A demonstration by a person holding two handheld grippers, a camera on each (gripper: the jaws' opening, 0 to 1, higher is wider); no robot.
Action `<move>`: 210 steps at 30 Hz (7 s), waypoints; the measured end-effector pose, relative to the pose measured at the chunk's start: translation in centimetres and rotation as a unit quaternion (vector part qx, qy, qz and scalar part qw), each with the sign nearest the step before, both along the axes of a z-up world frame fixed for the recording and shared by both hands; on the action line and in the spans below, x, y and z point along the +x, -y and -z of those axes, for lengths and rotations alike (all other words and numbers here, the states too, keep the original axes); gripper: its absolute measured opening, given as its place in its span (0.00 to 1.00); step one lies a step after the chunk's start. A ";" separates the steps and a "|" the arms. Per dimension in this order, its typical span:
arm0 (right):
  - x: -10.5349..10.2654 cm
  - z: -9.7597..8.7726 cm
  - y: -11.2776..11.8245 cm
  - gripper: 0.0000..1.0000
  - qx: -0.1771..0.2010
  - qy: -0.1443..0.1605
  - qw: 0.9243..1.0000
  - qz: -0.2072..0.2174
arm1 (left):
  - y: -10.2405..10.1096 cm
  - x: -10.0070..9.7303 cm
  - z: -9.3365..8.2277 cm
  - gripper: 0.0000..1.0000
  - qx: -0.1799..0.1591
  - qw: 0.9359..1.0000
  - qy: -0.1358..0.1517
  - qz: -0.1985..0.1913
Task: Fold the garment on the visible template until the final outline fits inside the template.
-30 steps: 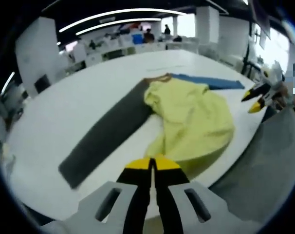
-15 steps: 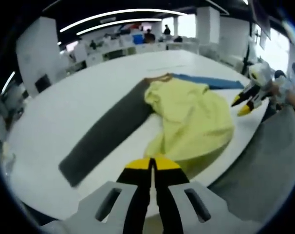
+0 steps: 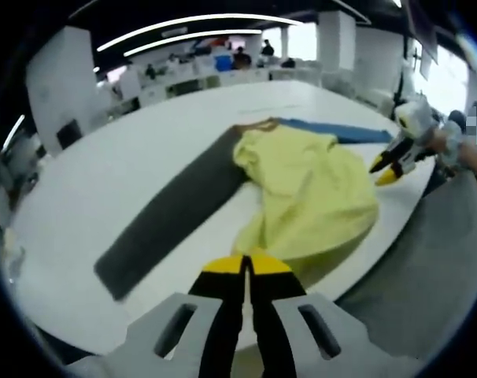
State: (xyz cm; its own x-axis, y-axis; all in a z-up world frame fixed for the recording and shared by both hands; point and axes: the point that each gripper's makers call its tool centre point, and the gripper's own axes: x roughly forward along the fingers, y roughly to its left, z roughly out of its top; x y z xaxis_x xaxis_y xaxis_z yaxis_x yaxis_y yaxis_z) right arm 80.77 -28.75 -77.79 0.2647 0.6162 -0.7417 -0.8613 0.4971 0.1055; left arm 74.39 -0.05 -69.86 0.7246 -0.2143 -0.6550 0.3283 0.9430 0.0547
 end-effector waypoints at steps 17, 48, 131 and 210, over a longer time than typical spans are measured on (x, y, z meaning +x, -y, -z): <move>1.3 0.6 -0.7 0.12 -0.021 0.021 0.999 0.011 | 0.1 -0.3 0.4 0.00 0.000 1.000 -0.005 0.004; -0.1 -0.2 1.1 0.03 -0.037 0.002 0.999 0.011 | 0.5 -0.5 0.5 0.00 -0.006 1.000 -0.017 0.007; -6.2 -8.3 8.2 0.03 -0.045 0.051 0.997 0.048 | 1.6 -2.7 -3.9 0.00 0.092 0.991 -0.037 0.087; -6.4 -8.5 7.9 0.03 -0.029 0.041 0.997 0.057 | 2.6 -3.6 -0.1 0.00 0.030 0.988 -0.122 0.084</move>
